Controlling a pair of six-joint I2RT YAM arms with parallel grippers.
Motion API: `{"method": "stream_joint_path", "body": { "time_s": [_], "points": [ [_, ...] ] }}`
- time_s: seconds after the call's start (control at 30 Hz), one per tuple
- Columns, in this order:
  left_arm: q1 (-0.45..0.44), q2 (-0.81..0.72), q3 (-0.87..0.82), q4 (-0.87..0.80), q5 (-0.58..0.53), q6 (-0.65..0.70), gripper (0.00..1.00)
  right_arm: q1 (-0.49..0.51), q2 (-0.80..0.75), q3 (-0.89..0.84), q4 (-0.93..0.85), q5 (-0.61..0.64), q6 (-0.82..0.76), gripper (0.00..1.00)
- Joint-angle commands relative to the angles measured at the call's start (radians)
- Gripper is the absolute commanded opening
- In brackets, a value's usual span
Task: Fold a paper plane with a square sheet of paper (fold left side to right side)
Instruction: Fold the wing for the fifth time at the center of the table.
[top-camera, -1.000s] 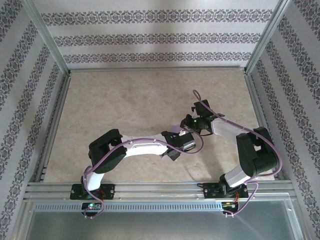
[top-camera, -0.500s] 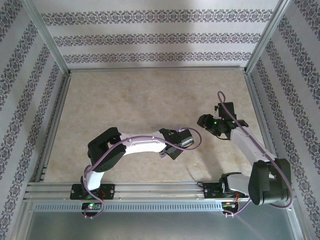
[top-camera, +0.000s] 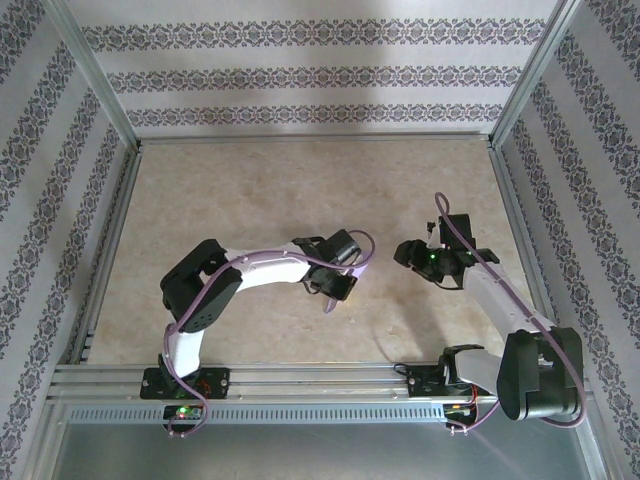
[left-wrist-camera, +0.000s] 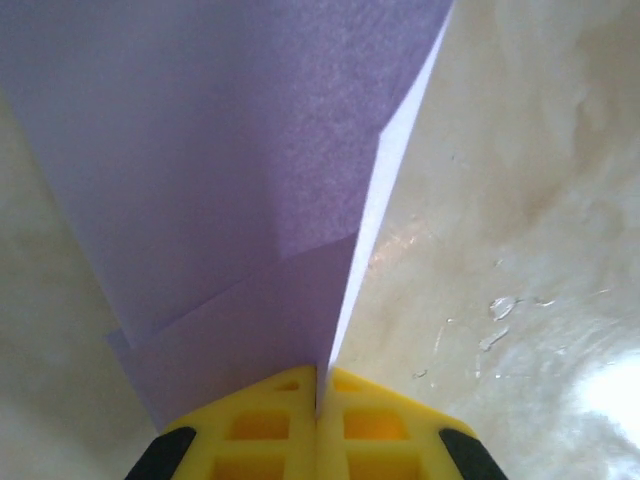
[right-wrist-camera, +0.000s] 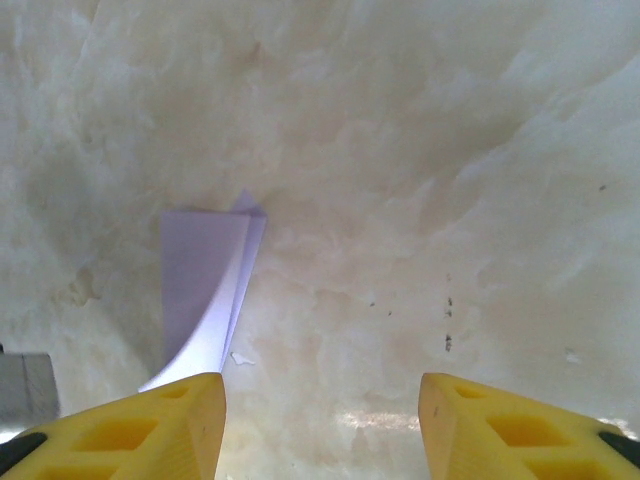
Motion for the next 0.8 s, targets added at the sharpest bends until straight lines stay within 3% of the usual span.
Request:
{"method": "stream_joint_path", "body": {
  "time_s": [0.0, 0.37, 0.77],
  "points": [
    [0.038, -0.052, -0.05, 0.158, 0.145, -0.114, 0.02, 0.011, -0.009, -0.028, 0.058, -0.064, -0.008, 0.54],
    [0.123, -0.049, -0.231, 0.551, 0.321, -0.384, 0.0, 0.18, 0.051, -0.065, 0.253, -0.027, 0.099, 0.48],
    [0.147, -0.045, -0.287, 0.708, 0.36, -0.483, 0.0, 0.31, 0.186, -0.03, 0.424, 0.065, 0.2, 0.44]
  ]
}}
